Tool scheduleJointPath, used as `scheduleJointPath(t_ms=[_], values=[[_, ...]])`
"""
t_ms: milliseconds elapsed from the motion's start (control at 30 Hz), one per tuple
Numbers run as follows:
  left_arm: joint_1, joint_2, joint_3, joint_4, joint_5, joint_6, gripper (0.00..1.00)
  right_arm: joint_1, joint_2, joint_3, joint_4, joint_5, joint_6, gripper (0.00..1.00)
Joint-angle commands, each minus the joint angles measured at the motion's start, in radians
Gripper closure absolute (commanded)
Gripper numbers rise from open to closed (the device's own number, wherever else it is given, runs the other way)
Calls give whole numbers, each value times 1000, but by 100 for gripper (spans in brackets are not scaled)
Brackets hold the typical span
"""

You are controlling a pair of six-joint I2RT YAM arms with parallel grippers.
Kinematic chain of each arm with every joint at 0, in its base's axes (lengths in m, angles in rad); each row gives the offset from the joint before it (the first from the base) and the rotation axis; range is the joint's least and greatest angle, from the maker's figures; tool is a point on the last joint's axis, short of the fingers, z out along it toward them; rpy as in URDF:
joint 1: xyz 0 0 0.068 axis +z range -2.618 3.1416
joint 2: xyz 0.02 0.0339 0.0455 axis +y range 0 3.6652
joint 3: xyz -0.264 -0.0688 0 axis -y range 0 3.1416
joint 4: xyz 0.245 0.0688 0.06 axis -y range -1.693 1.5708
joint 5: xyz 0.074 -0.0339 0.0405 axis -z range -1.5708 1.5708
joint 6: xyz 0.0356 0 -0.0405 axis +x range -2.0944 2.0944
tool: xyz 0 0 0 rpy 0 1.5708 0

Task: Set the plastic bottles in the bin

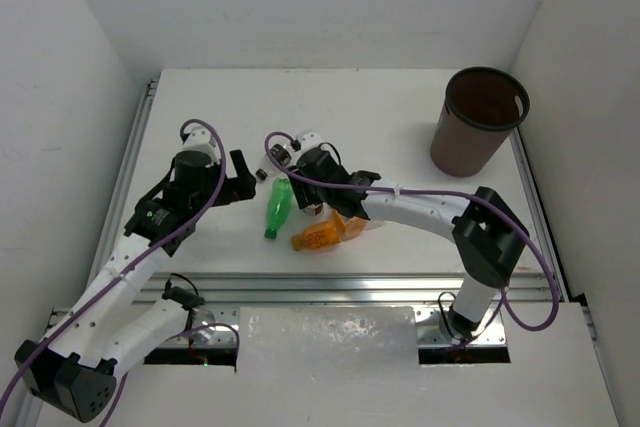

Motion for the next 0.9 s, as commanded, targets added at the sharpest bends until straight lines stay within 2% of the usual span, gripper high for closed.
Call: scheduleJointPath(t_ms=[0, 200, 367, 467, 667, 767, 867], values=[[-6, -14, 3, 46, 15, 18, 0, 3, -26, 28, -11, 44, 24, 39], [-6, -17, 3, 46, 13, 18, 0, 3, -13, 49, -50, 35, 4, 38], [-6, -12, 2, 46, 12, 17, 0, 3, -14, 57, -63, 5, -5, 65], [-6, -8, 2, 44, 12, 17, 0, 3, -38, 70, -57, -20, -17, 73], [-6, -17, 2, 40, -5, 12, 0, 2, -120, 124, -72, 3, -78, 75], [-6, -18, 2, 41, -8, 12, 0, -3, -187, 194, -102, 70, -149, 75], [-6, -17, 2, 40, -8, 11, 0, -61, -256, 269, -169, 123, -203, 74]])
